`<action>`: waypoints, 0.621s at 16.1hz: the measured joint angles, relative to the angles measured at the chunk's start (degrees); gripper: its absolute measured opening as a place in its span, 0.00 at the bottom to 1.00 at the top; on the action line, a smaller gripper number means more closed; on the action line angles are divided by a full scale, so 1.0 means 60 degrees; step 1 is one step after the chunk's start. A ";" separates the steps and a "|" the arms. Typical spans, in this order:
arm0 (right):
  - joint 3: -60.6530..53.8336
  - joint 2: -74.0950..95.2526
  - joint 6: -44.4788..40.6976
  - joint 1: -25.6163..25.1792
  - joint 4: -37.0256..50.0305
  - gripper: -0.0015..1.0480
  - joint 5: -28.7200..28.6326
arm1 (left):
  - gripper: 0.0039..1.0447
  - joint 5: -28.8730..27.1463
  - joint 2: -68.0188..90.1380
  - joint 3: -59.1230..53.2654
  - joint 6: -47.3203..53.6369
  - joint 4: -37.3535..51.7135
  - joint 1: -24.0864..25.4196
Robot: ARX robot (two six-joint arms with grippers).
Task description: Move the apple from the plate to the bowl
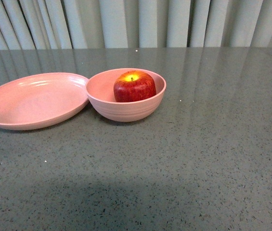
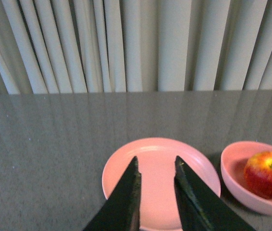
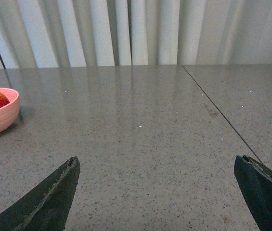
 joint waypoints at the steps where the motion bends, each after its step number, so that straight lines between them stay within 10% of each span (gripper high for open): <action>1: 0.0000 0.0000 0.0000 0.0000 0.0000 0.94 0.0000 | 0.04 0.0550 -0.0426 -0.0678 0.0004 0.0237 0.0433; 10: 0.0000 0.0000 0.0004 0.0000 0.0000 0.94 0.0004 | 0.01 0.0823 -0.2554 -0.2900 -0.0040 0.0346 0.0831</action>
